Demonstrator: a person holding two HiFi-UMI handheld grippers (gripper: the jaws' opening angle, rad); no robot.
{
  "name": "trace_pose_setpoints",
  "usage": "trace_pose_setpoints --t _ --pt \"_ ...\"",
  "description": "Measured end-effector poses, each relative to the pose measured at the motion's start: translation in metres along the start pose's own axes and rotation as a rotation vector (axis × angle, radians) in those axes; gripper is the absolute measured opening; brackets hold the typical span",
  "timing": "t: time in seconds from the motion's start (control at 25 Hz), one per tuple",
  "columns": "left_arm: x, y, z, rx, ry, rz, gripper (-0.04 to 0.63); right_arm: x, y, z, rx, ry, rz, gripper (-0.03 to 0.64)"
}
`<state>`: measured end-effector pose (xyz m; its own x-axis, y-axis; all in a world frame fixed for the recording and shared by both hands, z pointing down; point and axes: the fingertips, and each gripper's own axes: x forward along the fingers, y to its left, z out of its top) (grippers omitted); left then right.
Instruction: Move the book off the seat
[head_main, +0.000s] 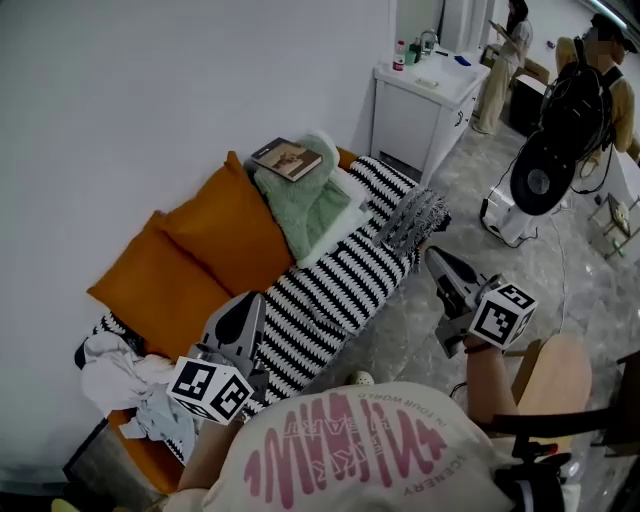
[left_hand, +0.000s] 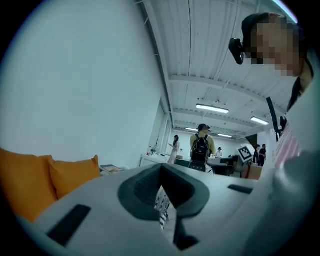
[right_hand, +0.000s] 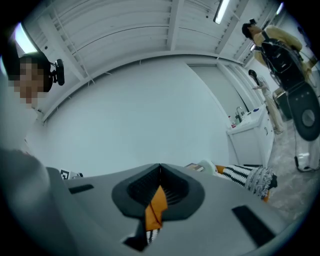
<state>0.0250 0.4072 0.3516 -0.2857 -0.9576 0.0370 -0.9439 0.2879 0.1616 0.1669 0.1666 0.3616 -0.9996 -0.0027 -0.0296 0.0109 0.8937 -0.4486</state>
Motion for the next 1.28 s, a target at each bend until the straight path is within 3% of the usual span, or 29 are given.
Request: trace_pose_setpoints --t 0.28,0.6,1.0,1.28 --pt "0.000 0.015 0.012 -0.015 -0.013 0.118 0.009 0.033 -0.015 0.011 0.009 0.024 0.097 0.011" --pt "0.012 0.014 0.015 -0.071 -0.058 0.192 0.009 0.041 -0.043 0.016 0.032 0.043 0.129 0.011" --pt "0.030 0.006 0.006 -0.046 -0.018 0.200 0.009 0.044 -0.070 0.010 0.090 0.038 0.136 0.011" --pt "0.044 0.009 -0.008 -0.087 -0.005 0.186 0.009 0.041 -0.086 -0.002 0.107 0.064 0.103 0.011"
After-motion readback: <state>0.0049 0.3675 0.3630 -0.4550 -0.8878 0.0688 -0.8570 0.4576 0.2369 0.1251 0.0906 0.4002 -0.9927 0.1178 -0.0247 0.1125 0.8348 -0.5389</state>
